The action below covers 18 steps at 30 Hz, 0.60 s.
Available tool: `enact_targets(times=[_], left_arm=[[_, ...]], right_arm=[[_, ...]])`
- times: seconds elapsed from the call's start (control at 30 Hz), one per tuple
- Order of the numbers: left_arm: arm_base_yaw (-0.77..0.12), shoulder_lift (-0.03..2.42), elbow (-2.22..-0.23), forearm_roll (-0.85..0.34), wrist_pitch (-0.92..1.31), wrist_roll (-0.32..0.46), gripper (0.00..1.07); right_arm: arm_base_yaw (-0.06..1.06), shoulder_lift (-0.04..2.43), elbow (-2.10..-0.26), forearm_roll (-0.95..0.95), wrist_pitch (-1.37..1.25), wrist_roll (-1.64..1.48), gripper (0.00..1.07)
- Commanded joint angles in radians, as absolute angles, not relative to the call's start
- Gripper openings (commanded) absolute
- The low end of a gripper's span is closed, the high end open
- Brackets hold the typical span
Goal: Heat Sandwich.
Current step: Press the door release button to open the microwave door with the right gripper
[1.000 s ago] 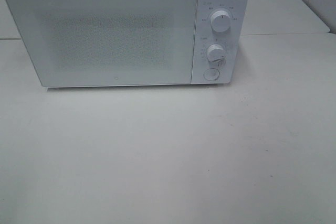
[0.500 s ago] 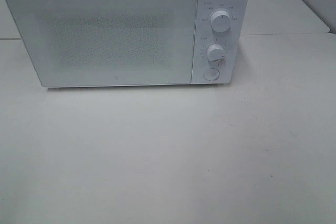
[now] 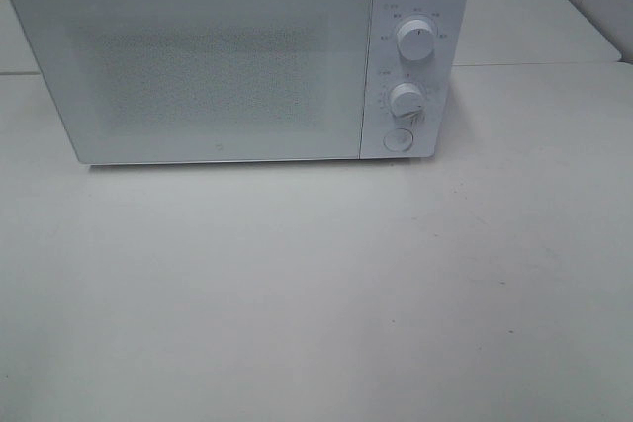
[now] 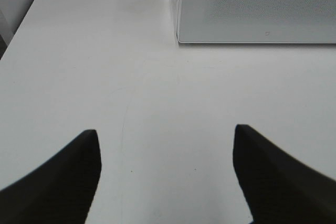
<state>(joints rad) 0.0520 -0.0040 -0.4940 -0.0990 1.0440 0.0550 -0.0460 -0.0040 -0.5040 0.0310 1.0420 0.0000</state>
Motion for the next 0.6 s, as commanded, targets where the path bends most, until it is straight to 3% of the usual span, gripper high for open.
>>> enact_targets(times=[0.03,0.6], left_arm=[[0.05,-0.02,-0.491,-0.102,1.036,0.051,0.66],[0.05,-0.02,-0.491,-0.102,1.036,0.051,0.66]], right_arm=[[-0.045,-0.031,-0.503,0.028,1.037,0.0,0.75],[-0.046,0.0,-0.503,0.044,1.036,0.0,0.75]])
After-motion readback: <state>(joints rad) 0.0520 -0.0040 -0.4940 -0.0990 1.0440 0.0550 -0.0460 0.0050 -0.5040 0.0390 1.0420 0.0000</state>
